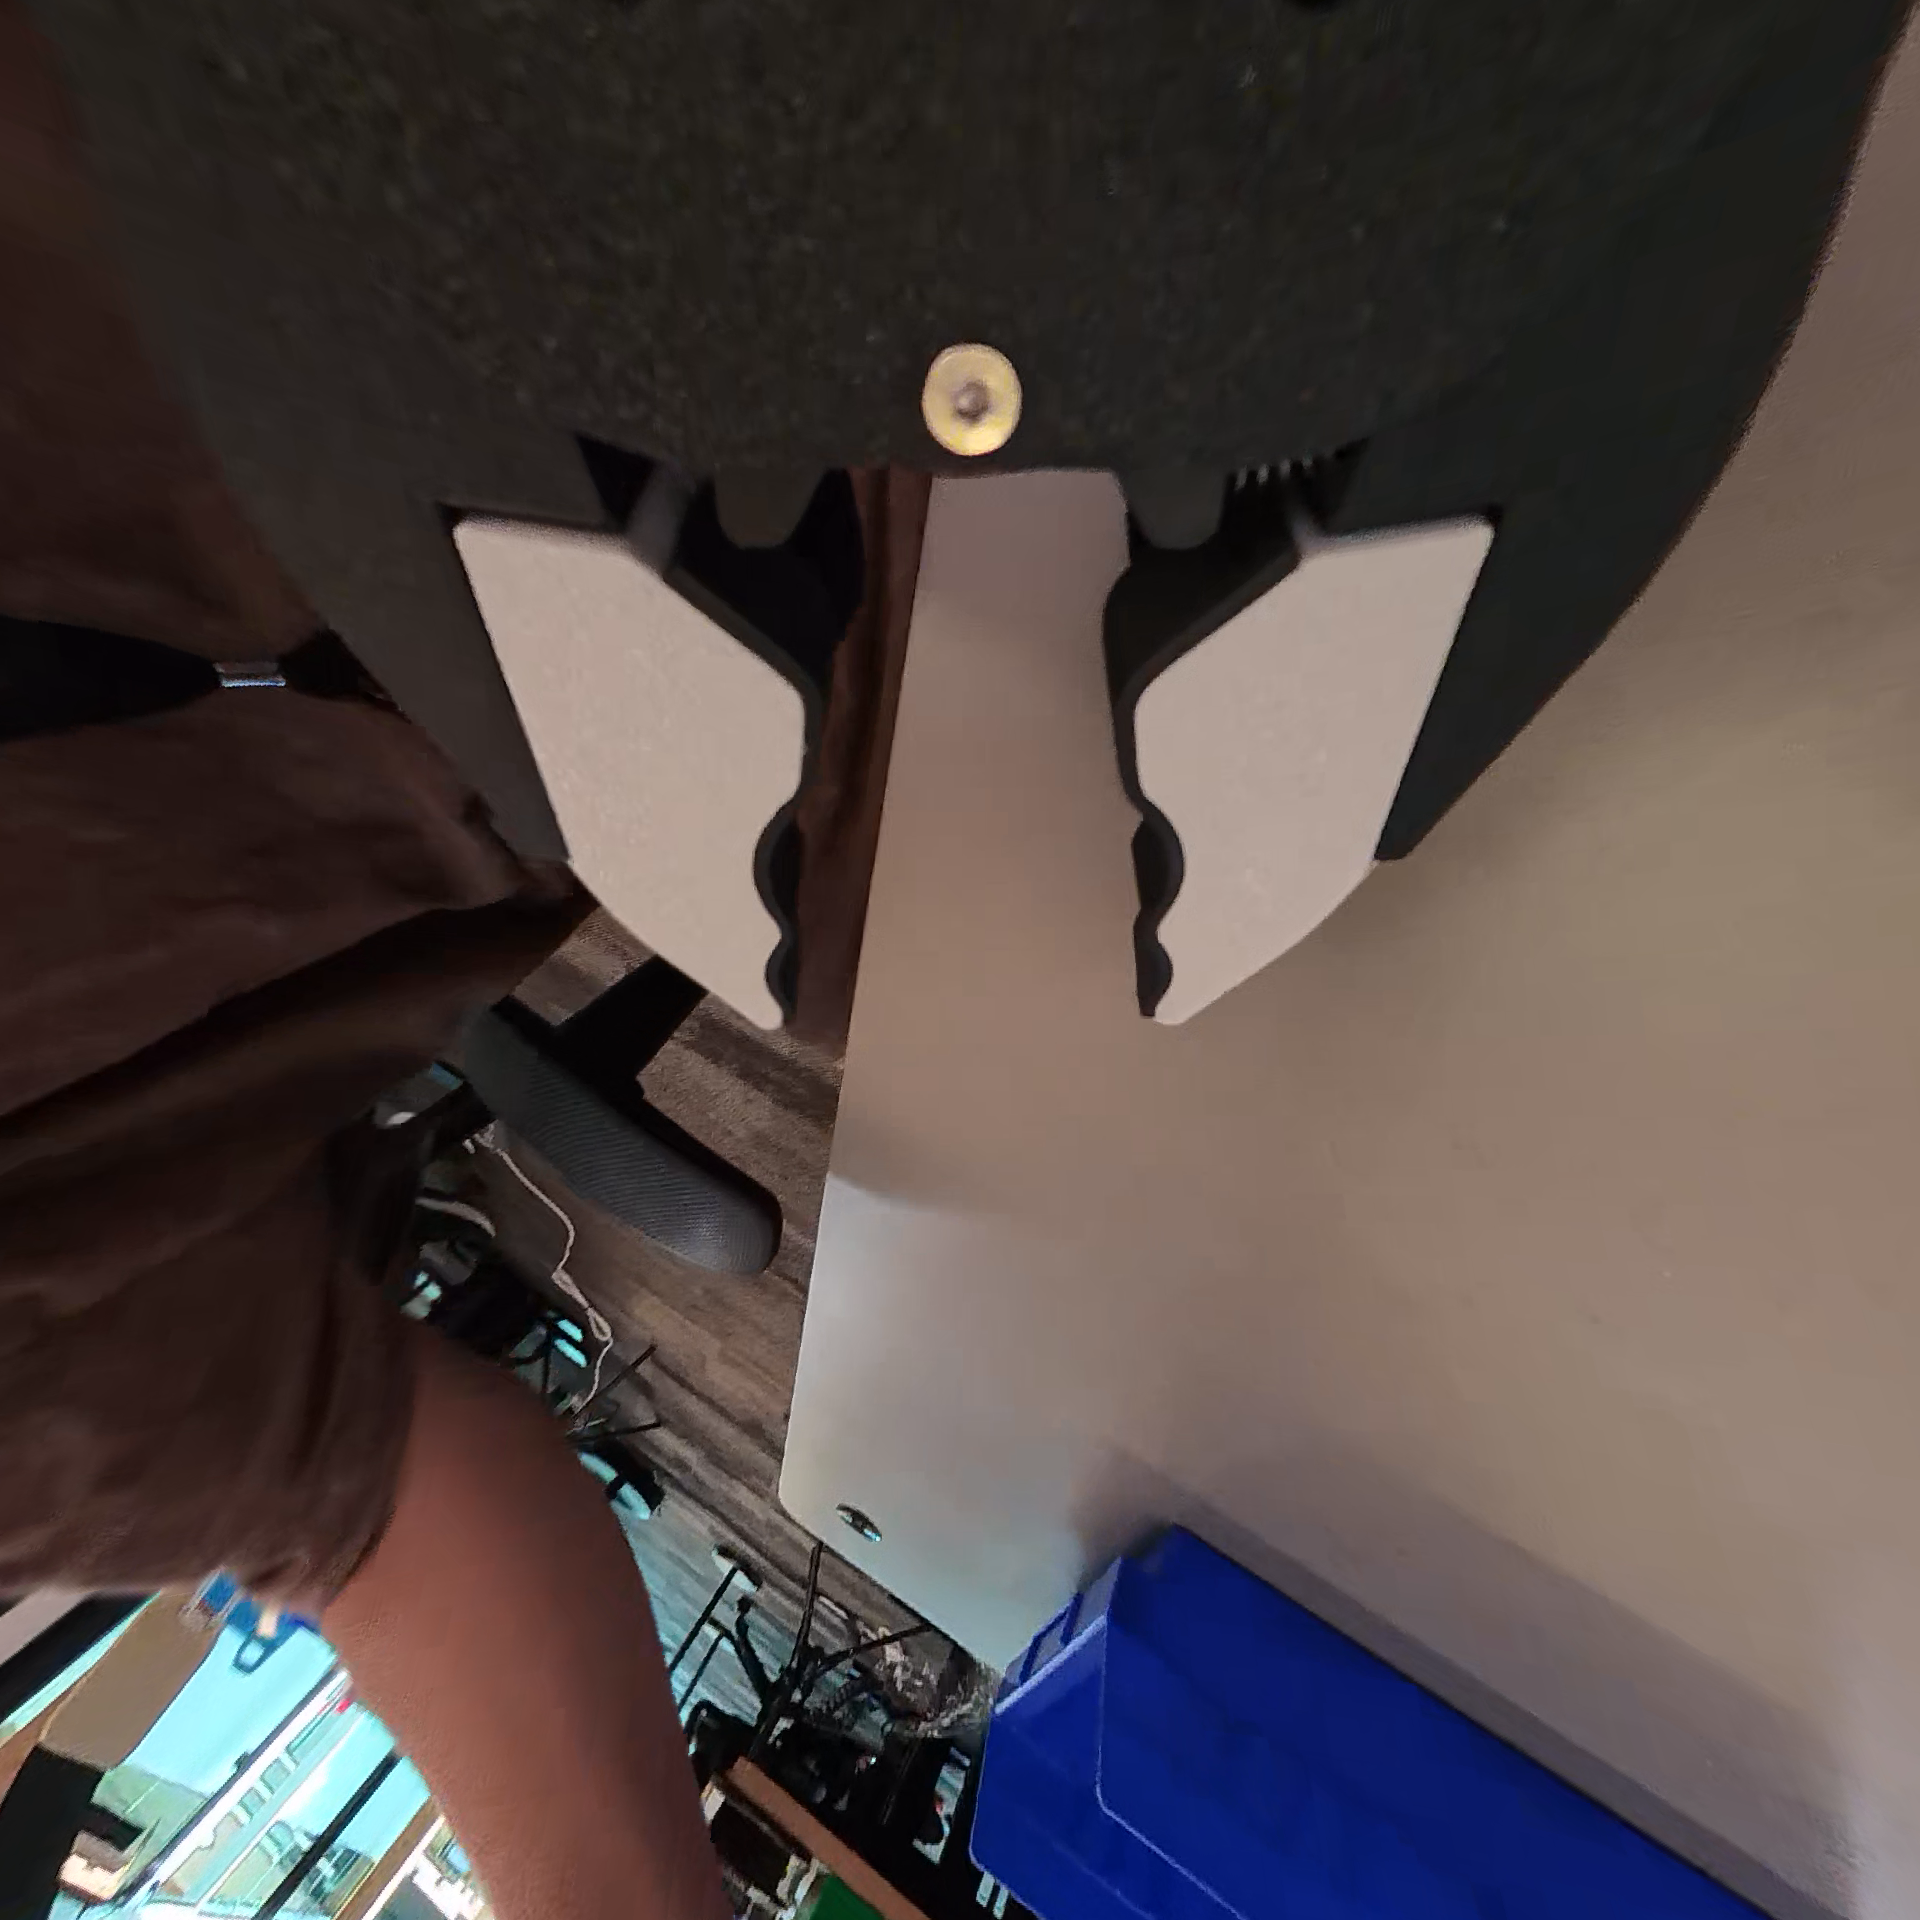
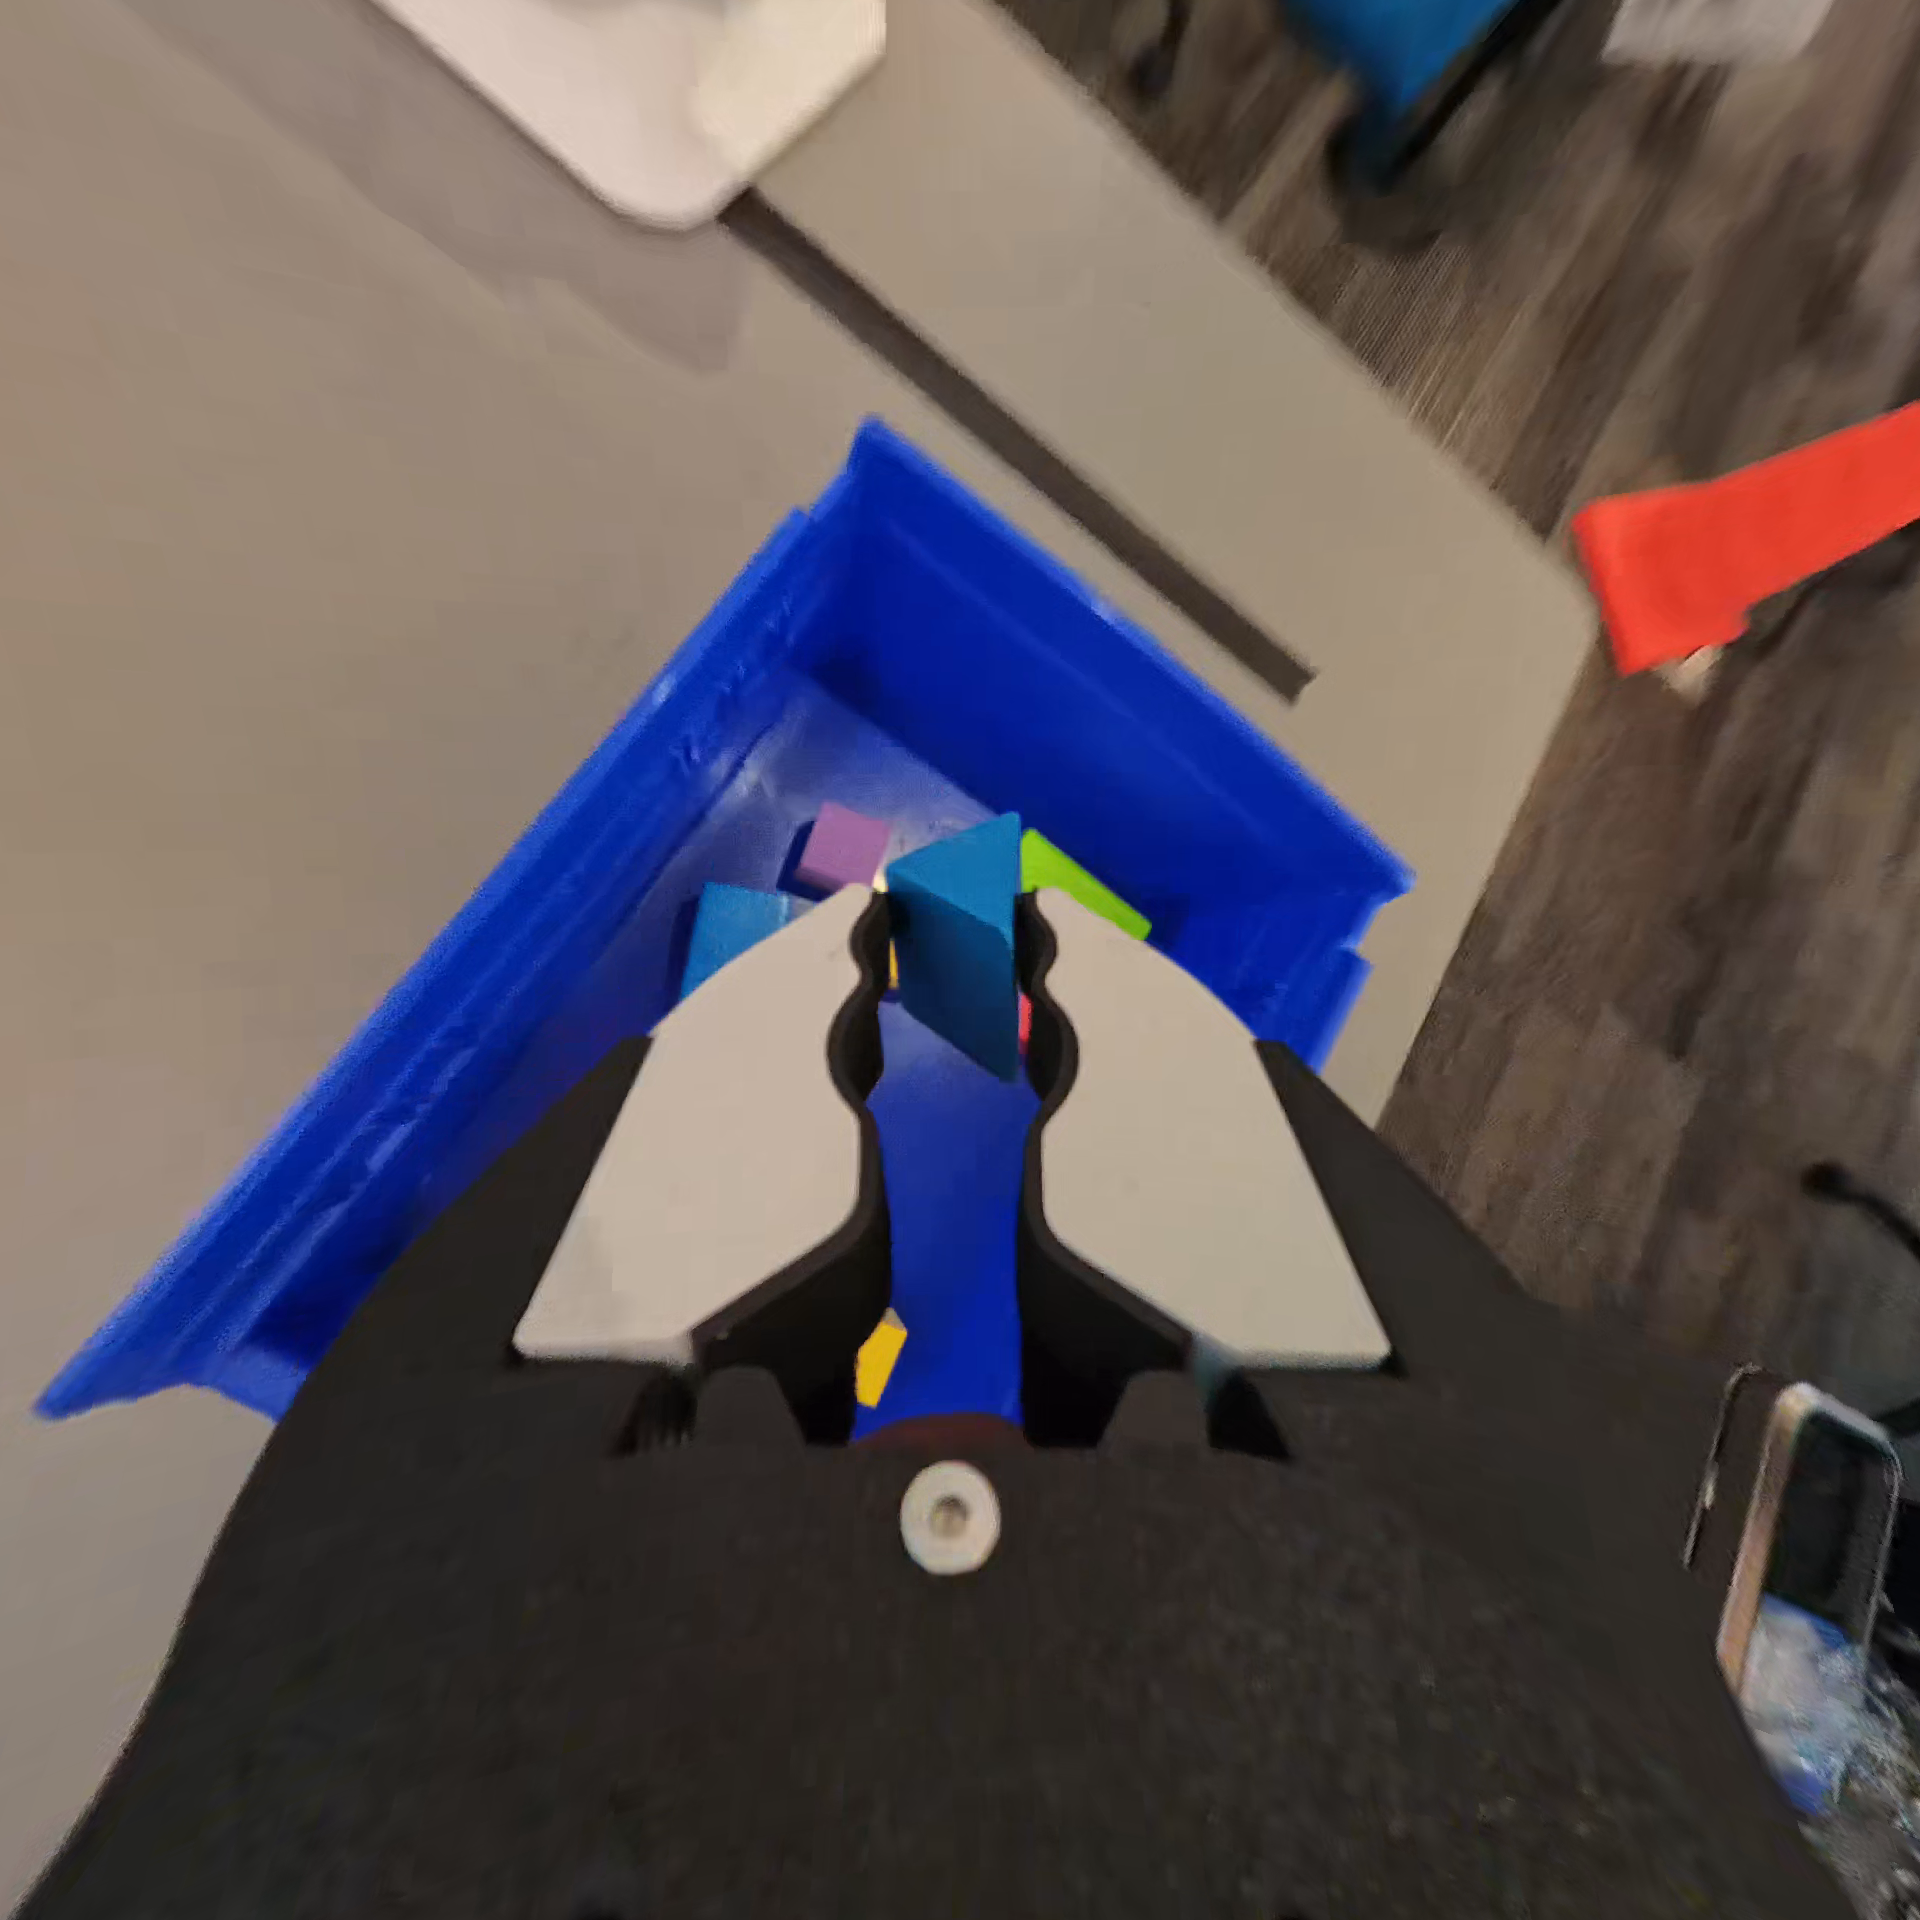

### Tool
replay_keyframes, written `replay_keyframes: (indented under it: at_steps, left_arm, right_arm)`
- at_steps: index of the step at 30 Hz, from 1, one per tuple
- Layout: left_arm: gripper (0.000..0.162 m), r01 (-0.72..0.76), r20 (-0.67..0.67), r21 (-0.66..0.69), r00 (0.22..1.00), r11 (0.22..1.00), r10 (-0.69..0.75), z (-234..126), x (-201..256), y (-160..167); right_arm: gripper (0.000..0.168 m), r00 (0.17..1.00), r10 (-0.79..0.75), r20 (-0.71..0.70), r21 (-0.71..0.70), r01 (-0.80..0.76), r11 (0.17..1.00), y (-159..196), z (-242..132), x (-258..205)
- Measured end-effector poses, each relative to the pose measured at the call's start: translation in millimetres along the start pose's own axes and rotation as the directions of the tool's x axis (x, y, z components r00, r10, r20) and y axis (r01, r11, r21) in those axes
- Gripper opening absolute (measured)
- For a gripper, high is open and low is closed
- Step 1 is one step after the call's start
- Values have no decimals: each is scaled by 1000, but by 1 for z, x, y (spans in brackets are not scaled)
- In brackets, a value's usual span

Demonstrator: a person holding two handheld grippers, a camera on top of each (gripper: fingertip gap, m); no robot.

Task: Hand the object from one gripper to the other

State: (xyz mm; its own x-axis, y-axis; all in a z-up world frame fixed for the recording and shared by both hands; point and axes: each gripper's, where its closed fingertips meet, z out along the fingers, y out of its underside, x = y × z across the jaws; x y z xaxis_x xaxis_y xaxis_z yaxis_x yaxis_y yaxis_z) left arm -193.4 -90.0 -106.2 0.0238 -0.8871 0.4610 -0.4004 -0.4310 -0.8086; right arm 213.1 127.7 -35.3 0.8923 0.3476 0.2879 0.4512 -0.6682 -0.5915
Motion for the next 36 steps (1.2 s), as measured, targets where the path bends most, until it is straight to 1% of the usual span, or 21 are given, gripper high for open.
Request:
replay_keyframes:
  at_steps: [2, 6, 9, 11, 15, 18, 23, 25, 27, 30, 32, 33, 35, 36]
  left_arm:
    - [61, -9, 9, -5, 1000, 1000, 9, 0, -1, 1]
    - [61, 33, -30, 19, 999, 999, -32, -3, 3, -3]
    - [61, 53, -30, 24, 998, 998, -52, -7, 0, -3]
    - [61, 55, -28, 27, 998, 998, -55, -8, -1, -4]
    - [61, 45, -8, 0, 999, 999, -45, -9, -3, 3]
    - [61, 40, -6, -1, 999, 999, -40, -9, -2, 3]
    - [61, 65, -31, 5, 997, 998, -65, -8, -1, 2]
    - [61, 81, -51, 15, 995, 997, -80, -9, 0, 0]
    - [61, 89, -53, 14, 995, 996, -89, -9, 0, 1]
    - [61, 78, -35, 14, 996, 997, -77, -10, -3, 0]
    - [61, 71, -26, 11, 997, 997, -70, -10, -4, 0]
    - [61, 63, -16, 8, 998, 998, -63, -10, -4, 1]
    - [61, 40, 10, -3, 999, 999, -40, -10, -7, 2]
    - [61, 28, 23, -6, 999, 1000, -28, -10, -7, 2]
  right_arm:
    - [24, 1000, -5, 21, -97, 7, 995, 9, 37, 0]
    - [24, 997, 71, 31, -270, -60, 961, 21, 99, -2]
    - [24, 986, 167, -28, -423, -163, 891, 35, 125, 2]
    - [24, 966, 254, -35, -479, -240, 844, 41, 138, -3]
    - [24, 933, 353, -64, -472, -340, 813, 46, 157, -1]
    - [27, 898, 439, -25, -446, -404, 799, 46, 166, -7]
    - [32, 866, 500, 13, -391, -456, 799, 47, 171, -8]
    - [34, 851, 523, 41, -377, -472, 797, 46, 171, -9]
    - [36, 820, 563, 102, -353, -500, 791, 39, 165, -12]
    - [32, 778, 584, 232, -224, -541, 810, 8, 137, -13]
    - [30, 772, 542, 332, -81, -549, 832, -18, 101, -14]
    - [30, 765, 517, 385, 1, -560, 828, -30, 78, -18]
    - [30, 756, 455, 470, 172, -585, 793, -43, 25, -29]
    - [31, 764, 424, 487, 246, -586, 772, -42, -1, -36]
